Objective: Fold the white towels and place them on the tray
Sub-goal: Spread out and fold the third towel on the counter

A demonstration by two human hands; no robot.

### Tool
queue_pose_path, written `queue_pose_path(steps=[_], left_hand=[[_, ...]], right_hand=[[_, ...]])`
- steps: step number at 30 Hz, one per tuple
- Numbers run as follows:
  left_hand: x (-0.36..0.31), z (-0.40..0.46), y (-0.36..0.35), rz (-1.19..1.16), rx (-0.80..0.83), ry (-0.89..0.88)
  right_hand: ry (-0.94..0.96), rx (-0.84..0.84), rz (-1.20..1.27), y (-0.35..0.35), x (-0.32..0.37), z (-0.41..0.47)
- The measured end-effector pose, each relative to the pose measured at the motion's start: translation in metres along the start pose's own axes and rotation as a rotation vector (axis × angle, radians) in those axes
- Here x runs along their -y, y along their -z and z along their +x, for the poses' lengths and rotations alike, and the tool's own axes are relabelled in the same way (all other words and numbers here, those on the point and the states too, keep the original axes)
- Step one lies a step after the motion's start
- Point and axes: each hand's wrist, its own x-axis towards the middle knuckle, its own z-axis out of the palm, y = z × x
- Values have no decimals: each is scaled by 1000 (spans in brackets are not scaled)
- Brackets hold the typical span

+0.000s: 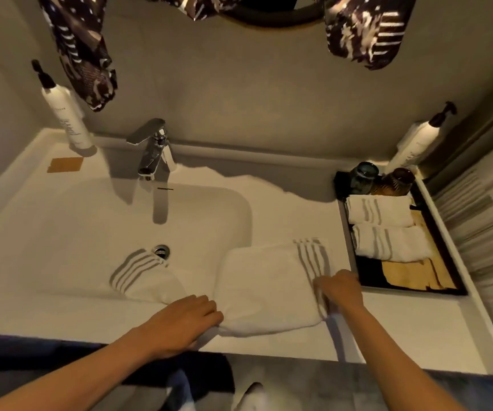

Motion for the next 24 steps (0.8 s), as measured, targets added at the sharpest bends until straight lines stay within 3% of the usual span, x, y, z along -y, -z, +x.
queue_pose_path(steps=[4, 7, 11, 16, 20, 24], left_hand=[[-4, -2, 3, 83, 75, 63], [-14, -8, 6, 143, 19, 88], [-29, -11, 9, 175, -51, 36], [-57, -10, -11, 124, -85, -34], [-87, -7, -33, 132, -113, -55], [-105, 6, -27, 24, -135, 48]], right_hand=[[77, 11, -51, 12, 7, 0], [96, 35, -10, 20, 4, -3], [-74, 78, 221, 54, -21, 0], [-271, 146, -10, 87, -62, -20], [-256, 239, -152, 115, -74, -41], [-149, 179, 80, 144, -60, -52]])
